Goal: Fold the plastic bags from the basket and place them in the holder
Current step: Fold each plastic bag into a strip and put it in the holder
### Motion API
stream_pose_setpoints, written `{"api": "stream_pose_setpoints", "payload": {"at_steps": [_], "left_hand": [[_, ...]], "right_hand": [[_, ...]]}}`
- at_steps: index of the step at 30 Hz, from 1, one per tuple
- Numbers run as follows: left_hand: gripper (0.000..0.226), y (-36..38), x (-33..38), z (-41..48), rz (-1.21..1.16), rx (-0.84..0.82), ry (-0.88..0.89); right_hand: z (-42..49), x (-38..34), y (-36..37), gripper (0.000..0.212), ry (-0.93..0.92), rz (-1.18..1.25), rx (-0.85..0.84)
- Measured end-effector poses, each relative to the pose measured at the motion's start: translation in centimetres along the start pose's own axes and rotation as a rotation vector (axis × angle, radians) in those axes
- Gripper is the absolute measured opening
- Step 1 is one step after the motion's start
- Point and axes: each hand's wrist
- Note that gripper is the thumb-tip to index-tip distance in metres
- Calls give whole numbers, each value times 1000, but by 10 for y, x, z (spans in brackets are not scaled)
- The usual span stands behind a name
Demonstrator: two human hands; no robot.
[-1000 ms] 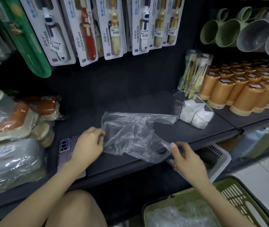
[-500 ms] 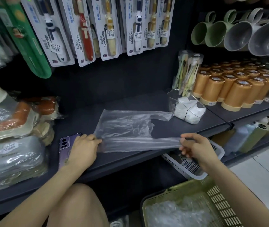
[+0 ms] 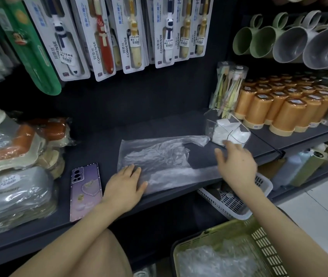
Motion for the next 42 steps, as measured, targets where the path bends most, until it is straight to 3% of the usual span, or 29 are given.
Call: {"api": "stream_pose_setpoints", "payload": {"at_steps": [3,6,10,12,15,17,20,23,29,38,42], "left_hand": [[64,-3,3,-2,-121,173,-45],[60,-8,-10,16,-221,356,-46],[57,-9,-26,47,-257,109,-120],[61,-1,-30,57,-164,-8,-171],[62,6,-32,60,-72,1,-202],[61,6,-31,60,-93,50,-205],[55,1,-34,62,-217,212,-206],[52,-7,-34,72,-266,337,-139],[64,7,-32,95,-195,47,-83],[66,15,-39,94,-173,54,-60],[64,8,-43,93,-338,27,-53]], "right_hand": [[-10,-39,23,41,-336,180,-104],[-19,-65,61,52,-590,173,-291],[-30,-69,83,69,-716,70,-500],[-29,-54,86,73,-711,1,-466],[-21,-26,81,80,-640,-13,-425],[-13,-22,72,85,-592,55,-415],[2,-45,69,68,-551,177,-239],[22,-87,85,72,-552,136,-298],[47,-124,131,56,-572,-208,-497],[94,-28,111,50,-356,-249,-527],[91,-36,96,52,-342,-72,-475]]}}
Point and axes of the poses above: each hand's wrist, its own z-axis towards the middle knuckle, its own y-axis out of the palm, x = y × z, and after that the axes turned 1 degree about y, right-handed
